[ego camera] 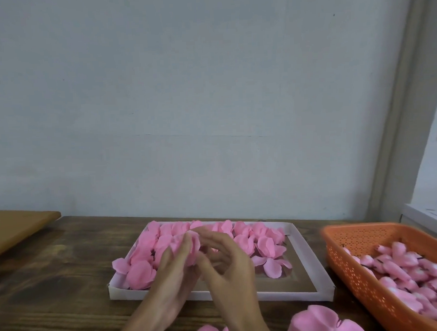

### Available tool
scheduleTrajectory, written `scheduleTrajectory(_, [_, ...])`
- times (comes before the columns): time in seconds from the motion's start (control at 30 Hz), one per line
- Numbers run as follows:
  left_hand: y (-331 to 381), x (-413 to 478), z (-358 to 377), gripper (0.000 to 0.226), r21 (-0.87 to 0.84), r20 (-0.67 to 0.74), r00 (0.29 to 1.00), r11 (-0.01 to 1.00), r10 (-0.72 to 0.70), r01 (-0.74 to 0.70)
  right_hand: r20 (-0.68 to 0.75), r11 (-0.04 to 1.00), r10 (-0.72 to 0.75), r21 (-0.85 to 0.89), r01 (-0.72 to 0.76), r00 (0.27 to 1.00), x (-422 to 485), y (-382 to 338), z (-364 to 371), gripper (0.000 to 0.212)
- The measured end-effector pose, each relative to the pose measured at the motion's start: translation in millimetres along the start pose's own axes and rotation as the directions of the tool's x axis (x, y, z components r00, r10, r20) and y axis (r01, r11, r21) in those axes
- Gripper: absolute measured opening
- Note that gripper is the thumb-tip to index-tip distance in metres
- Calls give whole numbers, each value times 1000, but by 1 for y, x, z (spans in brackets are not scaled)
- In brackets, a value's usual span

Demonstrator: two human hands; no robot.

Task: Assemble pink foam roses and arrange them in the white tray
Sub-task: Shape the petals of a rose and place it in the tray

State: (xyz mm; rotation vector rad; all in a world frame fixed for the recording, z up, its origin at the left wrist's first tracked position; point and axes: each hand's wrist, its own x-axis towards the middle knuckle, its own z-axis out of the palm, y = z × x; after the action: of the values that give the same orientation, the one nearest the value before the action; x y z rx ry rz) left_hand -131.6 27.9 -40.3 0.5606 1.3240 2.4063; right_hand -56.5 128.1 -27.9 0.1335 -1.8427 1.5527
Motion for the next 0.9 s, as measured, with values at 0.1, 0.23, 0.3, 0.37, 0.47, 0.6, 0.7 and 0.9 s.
scheduleTrajectory(0.1, [0, -2, -3, 46, 41, 11, 1000, 999, 19, -20, 53, 939, -136, -311, 146, 989, -2, 7, 0, 39])
scheduleTrajectory(0.23, [0, -4, -4, 54, 59, 139, 990, 998, 7, -15, 6, 898, -175, -409, 162, 984, 0, 5, -1, 48])
scheduleTrajectory(0.3, [-2, -3, -6, 60, 89, 184, 983, 996, -11, -6, 12, 909, -192, -375, 182, 981, 2, 3, -5, 45])
scheduleTrajectory(0.37, [-3, -2, -6, 60, 116, 182, 983, 993, -18, -3, 60, 909, -194, -365, 203, 979, 4, 2, -11, 40])
scheduleTrajectory(0.47, [-4, 0, -5, 60, 158, 124, 992, 987, -17, -3, 163, 881, -224, -387, 271, 961, 9, -1, -21, 45])
scheduleTrajectory(0.6, [-9, 4, -6, 62, 253, -2, 1000, 967, 23, -21, 249, 844, -318, -365, 393, 915, 15, -3, -30, 57])
scheduleTrajectory(0.7, [-9, 5, -8, 52, 334, -19, 997, 940, 73, -63, 287, 859, -254, -372, 352, 924, 15, 0, -32, 52])
scheduleTrajectory(0.9, [-8, 5, -7, 24, 405, -21, 991, 908, 132, -112, 390, 746, -207, -531, 402, 897, 12, 1, -31, 35])
